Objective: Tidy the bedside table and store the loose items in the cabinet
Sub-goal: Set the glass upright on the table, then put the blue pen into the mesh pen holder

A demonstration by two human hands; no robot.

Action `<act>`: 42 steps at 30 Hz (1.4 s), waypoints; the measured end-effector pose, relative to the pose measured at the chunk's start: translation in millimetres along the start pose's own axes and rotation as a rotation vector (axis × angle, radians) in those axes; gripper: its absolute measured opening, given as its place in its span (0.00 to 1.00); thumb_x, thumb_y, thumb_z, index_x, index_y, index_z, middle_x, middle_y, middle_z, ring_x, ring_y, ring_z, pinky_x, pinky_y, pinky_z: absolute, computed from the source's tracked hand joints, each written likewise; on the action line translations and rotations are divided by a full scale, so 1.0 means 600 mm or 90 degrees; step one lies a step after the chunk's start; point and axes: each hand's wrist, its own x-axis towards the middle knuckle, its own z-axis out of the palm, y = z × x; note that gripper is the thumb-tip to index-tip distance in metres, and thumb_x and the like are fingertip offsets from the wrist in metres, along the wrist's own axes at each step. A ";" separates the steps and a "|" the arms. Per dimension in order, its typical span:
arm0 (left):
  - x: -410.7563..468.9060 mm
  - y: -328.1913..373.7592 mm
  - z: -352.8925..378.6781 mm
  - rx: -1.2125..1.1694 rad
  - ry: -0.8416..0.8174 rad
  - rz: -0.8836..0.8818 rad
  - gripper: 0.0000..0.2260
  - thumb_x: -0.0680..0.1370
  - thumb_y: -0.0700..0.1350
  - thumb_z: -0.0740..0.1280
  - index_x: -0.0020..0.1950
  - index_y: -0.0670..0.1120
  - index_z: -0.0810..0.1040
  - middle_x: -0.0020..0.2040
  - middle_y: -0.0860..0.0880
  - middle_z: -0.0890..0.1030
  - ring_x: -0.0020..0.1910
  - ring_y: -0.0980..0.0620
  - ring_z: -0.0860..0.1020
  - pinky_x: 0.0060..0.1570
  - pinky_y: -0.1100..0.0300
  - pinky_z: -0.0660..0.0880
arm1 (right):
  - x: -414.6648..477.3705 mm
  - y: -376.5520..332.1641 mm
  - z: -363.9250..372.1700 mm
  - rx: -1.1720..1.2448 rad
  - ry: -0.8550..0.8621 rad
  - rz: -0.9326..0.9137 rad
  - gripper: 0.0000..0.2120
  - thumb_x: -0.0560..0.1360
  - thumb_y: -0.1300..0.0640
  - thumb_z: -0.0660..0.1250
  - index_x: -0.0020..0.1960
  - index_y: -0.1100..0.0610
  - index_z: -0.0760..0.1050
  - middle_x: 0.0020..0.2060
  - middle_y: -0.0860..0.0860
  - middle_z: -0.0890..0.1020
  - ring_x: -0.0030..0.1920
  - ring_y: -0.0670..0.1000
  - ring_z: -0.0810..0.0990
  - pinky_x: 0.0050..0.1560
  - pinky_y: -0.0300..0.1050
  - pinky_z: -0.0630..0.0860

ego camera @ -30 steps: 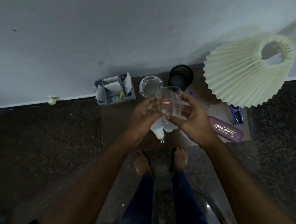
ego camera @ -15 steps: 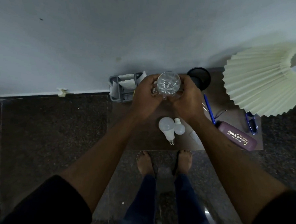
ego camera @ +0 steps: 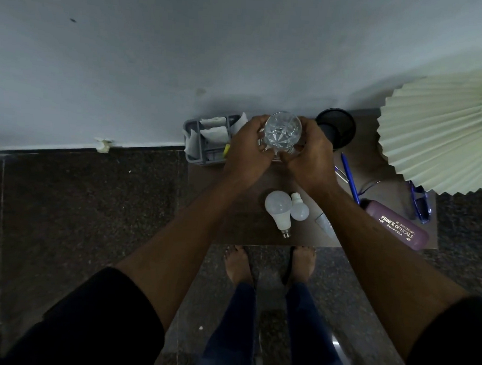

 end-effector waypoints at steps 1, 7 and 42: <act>0.000 -0.001 0.001 0.002 -0.002 -0.002 0.25 0.70 0.37 0.71 0.67 0.44 0.74 0.62 0.48 0.81 0.61 0.51 0.81 0.59 0.46 0.80 | 0.000 0.001 0.001 -0.003 -0.001 0.001 0.28 0.72 0.55 0.77 0.69 0.56 0.72 0.60 0.50 0.81 0.57 0.41 0.78 0.53 0.24 0.71; 0.002 -0.006 0.003 0.009 -0.001 -0.008 0.25 0.71 0.33 0.72 0.68 0.43 0.73 0.61 0.50 0.80 0.60 0.51 0.81 0.59 0.48 0.80 | 0.000 0.007 0.006 -0.015 0.006 -0.007 0.26 0.72 0.55 0.77 0.67 0.57 0.73 0.59 0.51 0.81 0.53 0.40 0.76 0.50 0.19 0.68; -0.093 0.017 0.007 0.020 0.167 -0.043 0.14 0.74 0.36 0.72 0.59 0.44 0.79 0.53 0.52 0.83 0.50 0.60 0.81 0.51 0.66 0.80 | -0.110 0.039 -0.028 0.061 0.037 0.087 0.28 0.74 0.57 0.74 0.72 0.52 0.69 0.62 0.47 0.79 0.57 0.44 0.80 0.54 0.45 0.82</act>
